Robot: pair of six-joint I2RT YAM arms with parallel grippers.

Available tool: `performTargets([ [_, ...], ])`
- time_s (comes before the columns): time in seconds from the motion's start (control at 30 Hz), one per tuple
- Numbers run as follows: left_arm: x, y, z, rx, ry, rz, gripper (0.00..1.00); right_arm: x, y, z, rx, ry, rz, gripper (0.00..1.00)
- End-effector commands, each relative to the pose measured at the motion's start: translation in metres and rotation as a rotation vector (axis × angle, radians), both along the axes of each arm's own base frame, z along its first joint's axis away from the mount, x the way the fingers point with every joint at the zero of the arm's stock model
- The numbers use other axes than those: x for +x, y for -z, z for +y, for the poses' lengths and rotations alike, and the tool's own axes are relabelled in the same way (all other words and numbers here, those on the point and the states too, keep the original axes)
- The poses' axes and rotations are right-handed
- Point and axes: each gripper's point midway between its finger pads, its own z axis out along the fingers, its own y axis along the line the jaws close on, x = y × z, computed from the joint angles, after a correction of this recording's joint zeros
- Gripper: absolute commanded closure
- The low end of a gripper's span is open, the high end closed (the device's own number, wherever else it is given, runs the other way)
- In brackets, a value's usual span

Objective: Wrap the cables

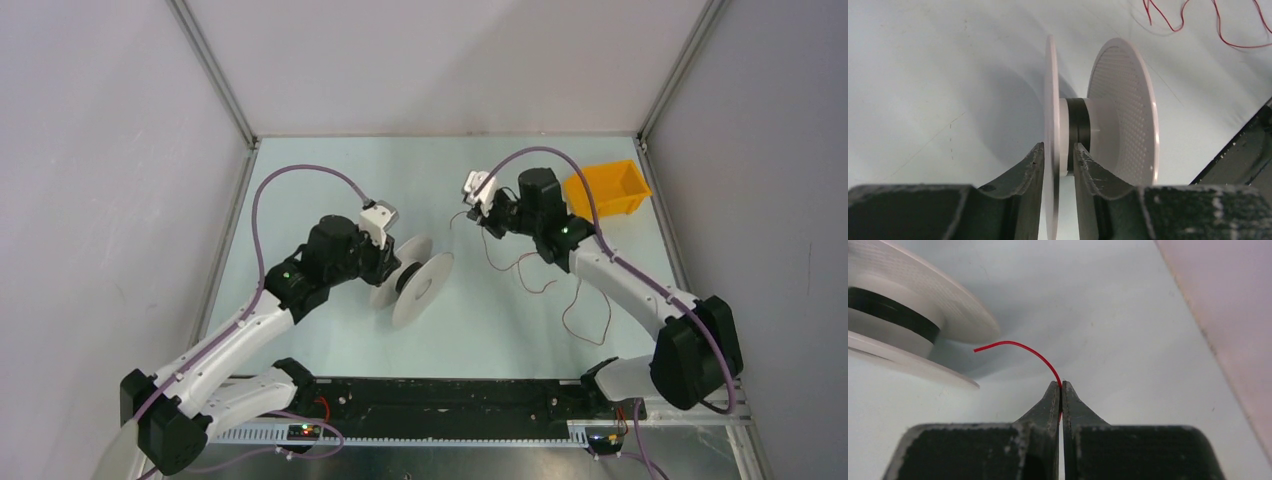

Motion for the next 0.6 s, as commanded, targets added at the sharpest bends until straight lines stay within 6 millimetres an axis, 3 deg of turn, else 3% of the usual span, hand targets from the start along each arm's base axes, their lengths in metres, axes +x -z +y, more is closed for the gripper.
performTargets([
  [0.0,0.012,-0.019,0.004,-0.049,-0.097,-0.046,0.68,-0.001,-0.062,0.030,0.139,-0.046,-0.299,1.00],
  [0.33,0.016,-0.033,0.005,-0.112,-0.154,-0.050,0.67,-0.016,-0.085,0.079,0.125,-0.247,-0.623,1.00],
  [0.57,0.016,-0.037,0.007,-0.144,-0.179,-0.038,0.68,-0.020,-0.073,0.105,0.147,-0.351,-0.673,1.00],
])
